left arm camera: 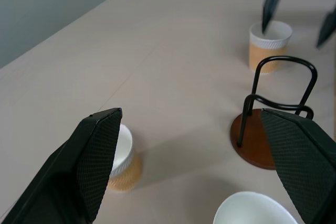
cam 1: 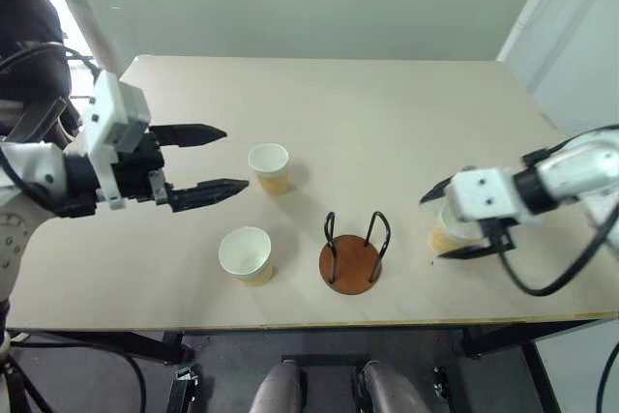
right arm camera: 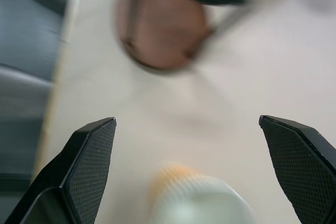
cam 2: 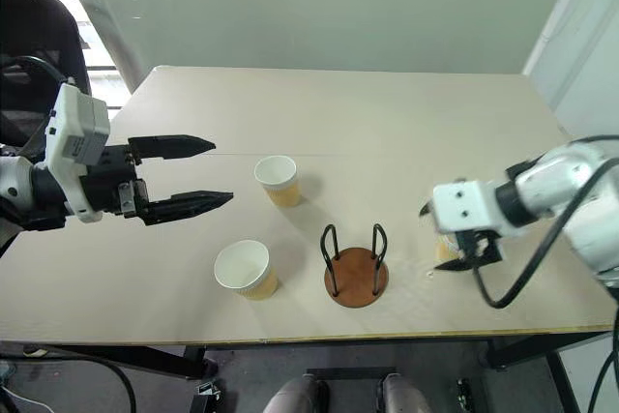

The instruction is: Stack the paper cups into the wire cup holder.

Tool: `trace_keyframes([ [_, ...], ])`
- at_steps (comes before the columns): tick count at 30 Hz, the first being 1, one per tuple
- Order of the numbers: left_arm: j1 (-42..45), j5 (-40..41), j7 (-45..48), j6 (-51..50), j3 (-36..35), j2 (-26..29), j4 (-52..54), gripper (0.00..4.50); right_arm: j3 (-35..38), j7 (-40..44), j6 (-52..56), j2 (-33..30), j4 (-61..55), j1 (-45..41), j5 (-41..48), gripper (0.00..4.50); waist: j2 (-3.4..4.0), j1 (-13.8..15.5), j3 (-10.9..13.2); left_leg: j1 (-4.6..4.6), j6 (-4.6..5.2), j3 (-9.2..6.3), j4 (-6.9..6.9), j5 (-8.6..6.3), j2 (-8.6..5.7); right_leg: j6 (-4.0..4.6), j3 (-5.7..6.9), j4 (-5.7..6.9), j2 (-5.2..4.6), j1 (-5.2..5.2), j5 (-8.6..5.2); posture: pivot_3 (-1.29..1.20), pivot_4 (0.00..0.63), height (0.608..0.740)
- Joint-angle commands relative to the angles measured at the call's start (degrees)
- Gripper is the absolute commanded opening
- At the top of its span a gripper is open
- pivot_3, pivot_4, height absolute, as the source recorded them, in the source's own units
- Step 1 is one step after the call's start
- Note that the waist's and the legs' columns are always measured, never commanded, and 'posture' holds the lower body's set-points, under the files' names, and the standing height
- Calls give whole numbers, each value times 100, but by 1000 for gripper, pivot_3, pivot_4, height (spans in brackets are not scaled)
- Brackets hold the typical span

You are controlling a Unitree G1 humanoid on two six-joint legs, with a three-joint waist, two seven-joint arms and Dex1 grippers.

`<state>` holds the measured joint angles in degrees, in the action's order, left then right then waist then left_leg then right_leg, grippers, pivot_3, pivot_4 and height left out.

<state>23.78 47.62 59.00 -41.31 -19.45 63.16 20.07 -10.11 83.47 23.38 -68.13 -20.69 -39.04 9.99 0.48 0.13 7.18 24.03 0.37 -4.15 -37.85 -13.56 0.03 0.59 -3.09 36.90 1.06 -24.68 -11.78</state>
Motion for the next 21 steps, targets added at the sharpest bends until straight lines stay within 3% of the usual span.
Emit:
trace_keyframes([
  [1, -35, 179, 458, -43, 64, 189, 288, 4500, 704, 208, -53, -604, -47, 512, 152, 4487, -4, 23, -1, 0, -2, -1, 1, -4, 0, -3, 0, 0, 0, 2, -3, 0, 150, 740],
  [4, -308, 105, 879, 9, 176, 340, 404, 4500, 874, 59, -51, -759, -189, 1270, 115, 4487, -8, 27, -3, -4, -5, -1, -1, -23, 0, -10, -2, -2, 0, 7, -15, 0, 150, 740],
  [10, -196, 63, 996, 19, 236, 373, 366, 4500, 688, -317, 113, -510, -310, 1724, 1, 4487, -3, -6, 2, -6, 2, 5, -7, -29, 3, -53, -6, 2, 3, 7, -5, 0, 150, 740],
  [21, -550, 233, 827, -283, -234, 461, 759, 4500, -98, -550, -195, -3, 274, 1478, -664, 4487, -4, -6, 2, -13, 18, 5, -22, -25, 2, -48, -13, -2, 5, 21, -10, 0, 150, 740],
])
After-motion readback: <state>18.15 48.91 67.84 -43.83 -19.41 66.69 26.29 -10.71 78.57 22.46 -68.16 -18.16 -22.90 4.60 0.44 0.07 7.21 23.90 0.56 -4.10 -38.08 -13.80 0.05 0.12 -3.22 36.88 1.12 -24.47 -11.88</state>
